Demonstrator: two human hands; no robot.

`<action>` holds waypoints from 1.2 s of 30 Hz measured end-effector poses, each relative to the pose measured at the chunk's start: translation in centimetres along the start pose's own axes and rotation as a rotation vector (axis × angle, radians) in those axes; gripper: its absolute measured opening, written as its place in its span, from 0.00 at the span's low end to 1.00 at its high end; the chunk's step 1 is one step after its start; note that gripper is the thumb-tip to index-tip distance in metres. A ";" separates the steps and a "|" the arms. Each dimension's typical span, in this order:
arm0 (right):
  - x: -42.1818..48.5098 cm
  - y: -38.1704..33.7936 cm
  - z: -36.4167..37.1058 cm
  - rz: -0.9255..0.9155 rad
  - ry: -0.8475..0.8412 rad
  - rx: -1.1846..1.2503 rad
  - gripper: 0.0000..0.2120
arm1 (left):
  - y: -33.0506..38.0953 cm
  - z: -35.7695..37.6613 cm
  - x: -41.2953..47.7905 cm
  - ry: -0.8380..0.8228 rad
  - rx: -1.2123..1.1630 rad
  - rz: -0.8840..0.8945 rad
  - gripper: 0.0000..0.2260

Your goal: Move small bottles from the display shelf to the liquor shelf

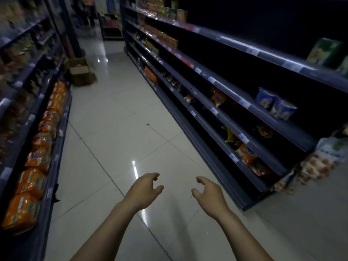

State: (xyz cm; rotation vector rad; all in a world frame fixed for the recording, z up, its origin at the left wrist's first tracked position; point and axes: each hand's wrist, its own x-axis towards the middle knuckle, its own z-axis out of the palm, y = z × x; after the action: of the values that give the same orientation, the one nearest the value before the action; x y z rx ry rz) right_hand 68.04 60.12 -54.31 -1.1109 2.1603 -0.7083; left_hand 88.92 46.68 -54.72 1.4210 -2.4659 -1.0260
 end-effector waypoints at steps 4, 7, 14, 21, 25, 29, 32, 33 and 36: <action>10.6 -2.5 -3.7 -0.019 0.070 0.030 0.26 | 2.0 -3.4 11.9 -0.002 0.023 0.065 0.26; 19.3 -4.7 -7.1 -0.054 0.137 0.079 0.25 | 4.6 -6.6 21.6 0.029 0.011 0.112 0.25; 39.7 -12.6 -17.5 -0.145 0.274 0.102 0.23 | 12.0 -16.8 42.6 0.164 0.013 0.235 0.25; 55.7 -20.5 -25.3 -0.178 0.380 0.088 0.20 | 17.8 -26.0 60.6 0.259 0.025 0.386 0.27; 65.5 -24.8 -29.1 -0.184 0.510 0.039 0.23 | 20.8 -30.8 71.4 0.266 0.017 0.493 0.27; 74.1 -30.0 -34.1 -0.198 0.675 -0.001 0.24 | 25.2 -35.9 81.8 0.281 -0.045 0.647 0.24; 78.6 -33.5 -38.8 -0.171 0.790 -0.019 0.24 | 30.6 -39.3 88.3 0.284 -0.039 0.791 0.23; 79.9 -34.4 -40.4 -0.162 0.831 -0.031 0.24 | 32.6 -40.3 90.2 0.291 -0.034 0.838 0.23; 82.9 -36.9 -45.7 -0.175 0.970 -0.077 0.24 | 39.0 -42.7 95.1 0.313 -0.045 0.974 0.23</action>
State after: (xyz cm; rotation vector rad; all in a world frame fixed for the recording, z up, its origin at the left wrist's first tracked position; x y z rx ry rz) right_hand 15.87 -20.05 -20.14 -1.1295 2.8996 -1.4817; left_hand 25.63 -37.91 -19.66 0.2056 -2.3733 -0.5605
